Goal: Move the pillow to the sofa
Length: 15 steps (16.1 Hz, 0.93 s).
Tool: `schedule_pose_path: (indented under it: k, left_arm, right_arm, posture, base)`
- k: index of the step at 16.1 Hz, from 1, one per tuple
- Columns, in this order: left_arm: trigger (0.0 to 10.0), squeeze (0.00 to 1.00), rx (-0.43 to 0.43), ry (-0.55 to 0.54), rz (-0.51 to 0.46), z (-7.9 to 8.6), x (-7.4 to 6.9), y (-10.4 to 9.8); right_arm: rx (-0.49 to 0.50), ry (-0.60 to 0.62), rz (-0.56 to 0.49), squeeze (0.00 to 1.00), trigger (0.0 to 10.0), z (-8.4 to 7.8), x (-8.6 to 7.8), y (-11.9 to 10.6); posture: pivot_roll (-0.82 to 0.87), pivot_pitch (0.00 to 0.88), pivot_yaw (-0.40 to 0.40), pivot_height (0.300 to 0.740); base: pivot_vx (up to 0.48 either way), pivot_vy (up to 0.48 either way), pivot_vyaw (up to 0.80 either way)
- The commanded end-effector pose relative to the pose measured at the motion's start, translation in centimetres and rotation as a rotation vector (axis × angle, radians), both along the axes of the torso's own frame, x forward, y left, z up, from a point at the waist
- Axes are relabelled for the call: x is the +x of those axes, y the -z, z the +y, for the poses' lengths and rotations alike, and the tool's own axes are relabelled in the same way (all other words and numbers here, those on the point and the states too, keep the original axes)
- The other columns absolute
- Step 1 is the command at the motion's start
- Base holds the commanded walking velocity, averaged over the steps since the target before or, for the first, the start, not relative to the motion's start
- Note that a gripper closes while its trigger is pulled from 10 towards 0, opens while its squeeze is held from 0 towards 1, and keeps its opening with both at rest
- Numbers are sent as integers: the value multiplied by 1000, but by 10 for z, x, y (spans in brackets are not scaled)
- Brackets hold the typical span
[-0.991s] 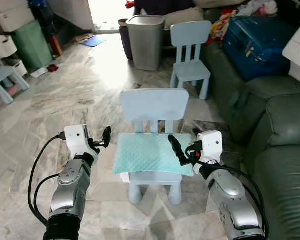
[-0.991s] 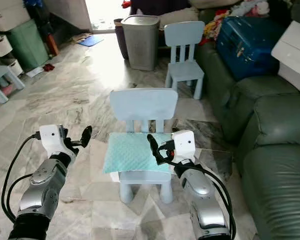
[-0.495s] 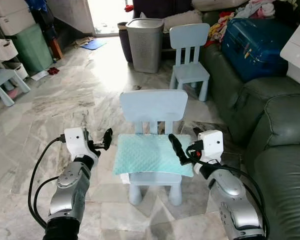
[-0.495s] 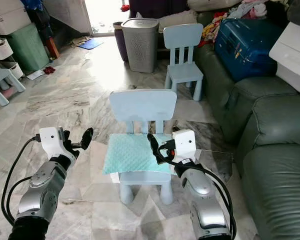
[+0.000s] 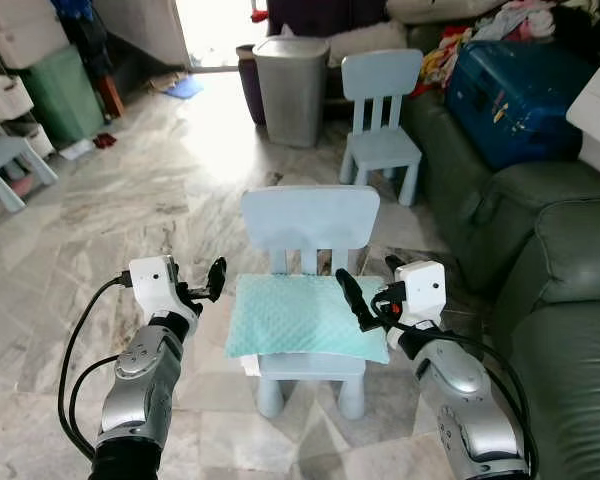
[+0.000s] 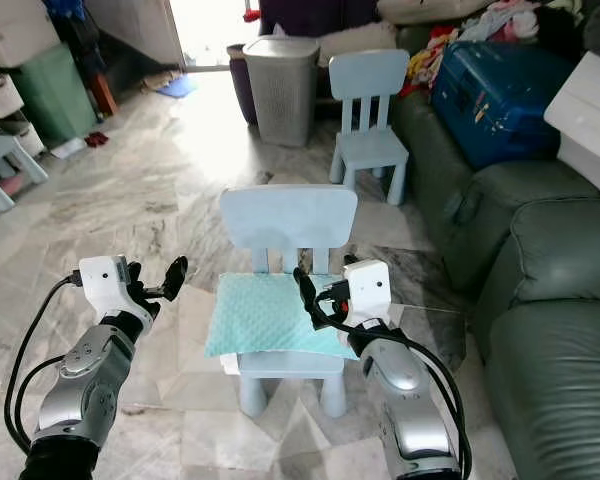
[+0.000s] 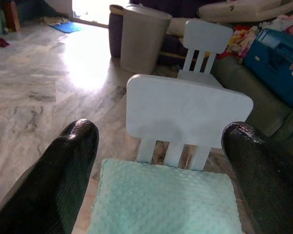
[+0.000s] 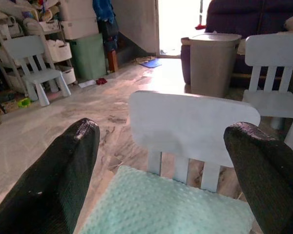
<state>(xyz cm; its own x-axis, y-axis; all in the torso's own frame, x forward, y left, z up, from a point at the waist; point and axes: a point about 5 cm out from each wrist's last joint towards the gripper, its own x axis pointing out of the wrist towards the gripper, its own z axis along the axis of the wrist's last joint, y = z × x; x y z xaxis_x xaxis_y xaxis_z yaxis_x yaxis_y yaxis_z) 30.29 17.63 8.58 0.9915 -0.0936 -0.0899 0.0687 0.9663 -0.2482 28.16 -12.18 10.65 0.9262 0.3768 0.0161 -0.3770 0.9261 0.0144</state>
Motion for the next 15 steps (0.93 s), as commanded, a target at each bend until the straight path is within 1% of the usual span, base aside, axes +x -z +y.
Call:
schedule_pose_path:
  k: [1, 15]
  left_arm:
    - [10000, 0, 0, 1, -13, 2, 0, -4]
    - [10000, 0, -16, 5, -8, 0, 0, -3]
  right_arm:
    - [-5, -18, -25, 0, 10000, 3, 0, -5]
    - [-10, -22, -17, 0, 10000, 2, 0, -3]
  posture:
    - [-169, 0, 53, 740]
    - [-173, 0, 49, 740]
  base:
    - [304, 0, 0]
    - [318, 0, 0]
